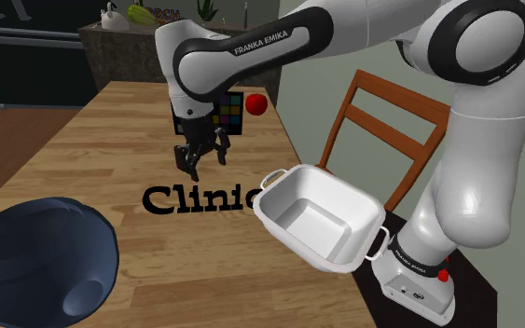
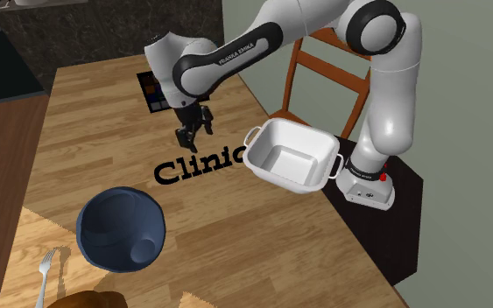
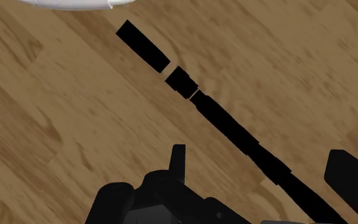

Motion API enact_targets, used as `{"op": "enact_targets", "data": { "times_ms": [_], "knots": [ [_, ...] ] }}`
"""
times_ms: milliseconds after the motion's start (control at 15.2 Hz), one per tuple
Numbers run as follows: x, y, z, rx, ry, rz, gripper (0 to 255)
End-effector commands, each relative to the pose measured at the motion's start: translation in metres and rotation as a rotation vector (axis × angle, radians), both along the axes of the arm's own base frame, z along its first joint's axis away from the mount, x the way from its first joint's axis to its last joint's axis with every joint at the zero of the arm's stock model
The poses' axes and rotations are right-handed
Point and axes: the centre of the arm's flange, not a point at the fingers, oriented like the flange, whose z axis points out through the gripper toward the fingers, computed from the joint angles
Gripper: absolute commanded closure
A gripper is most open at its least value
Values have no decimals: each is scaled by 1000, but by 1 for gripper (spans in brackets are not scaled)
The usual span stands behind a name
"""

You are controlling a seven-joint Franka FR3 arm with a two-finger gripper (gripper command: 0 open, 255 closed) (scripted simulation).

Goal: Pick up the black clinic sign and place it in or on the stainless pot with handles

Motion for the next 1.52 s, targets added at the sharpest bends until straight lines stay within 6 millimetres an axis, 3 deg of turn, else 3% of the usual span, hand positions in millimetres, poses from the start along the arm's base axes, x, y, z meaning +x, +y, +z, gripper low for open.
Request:
{"op": "enact_targets", "data": {
  "times_ms": [0,132,660,1122,1188,1452],
  "knots": [
    [13,20,-11,0,4,2,0],
    [25,36,-19,0,7,5,0],
    [16,35,-58,0,7,5,0],
    [16,35,-58,0,7,5,0],
    [16,35,-58,0,7,5,255],
    [16,35,-58,0,7,5,255]
  ]
}}
